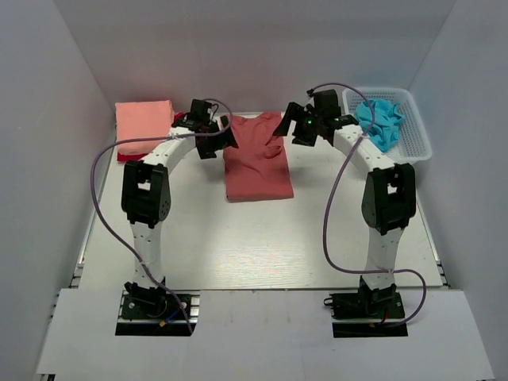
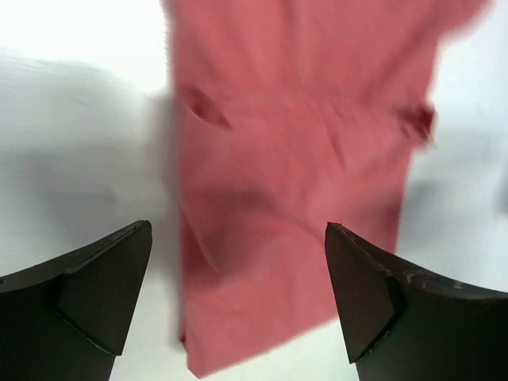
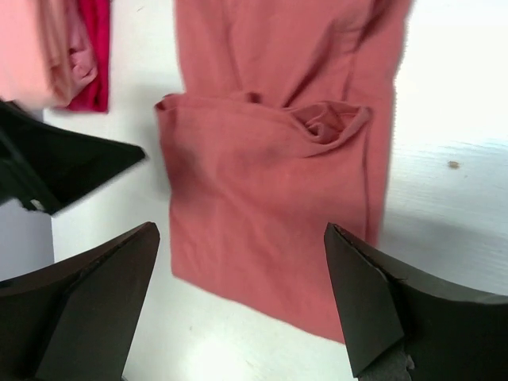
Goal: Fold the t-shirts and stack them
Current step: Grab one side of the 2/3 rectangular tshirt with both arms
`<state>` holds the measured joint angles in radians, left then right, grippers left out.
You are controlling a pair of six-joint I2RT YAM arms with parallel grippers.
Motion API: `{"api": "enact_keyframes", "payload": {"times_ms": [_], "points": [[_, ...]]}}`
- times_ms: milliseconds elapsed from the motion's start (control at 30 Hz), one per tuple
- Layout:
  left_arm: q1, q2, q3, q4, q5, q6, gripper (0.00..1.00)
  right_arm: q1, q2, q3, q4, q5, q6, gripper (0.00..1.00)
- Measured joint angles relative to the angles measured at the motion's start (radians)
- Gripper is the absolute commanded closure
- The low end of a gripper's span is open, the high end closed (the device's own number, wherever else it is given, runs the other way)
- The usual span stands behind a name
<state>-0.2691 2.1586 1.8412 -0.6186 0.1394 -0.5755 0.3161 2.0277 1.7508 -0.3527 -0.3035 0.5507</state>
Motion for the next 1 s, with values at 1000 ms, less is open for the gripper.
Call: {"api": "enact_keyframes", "payload": {"times_ms": [1000], "points": [[-0.171,-0.3,-0.706,0.287,0.393,0.082,0.0,0.134,-0.271,-0.78,0.22,-0.222,-0.118,0.1]]}}
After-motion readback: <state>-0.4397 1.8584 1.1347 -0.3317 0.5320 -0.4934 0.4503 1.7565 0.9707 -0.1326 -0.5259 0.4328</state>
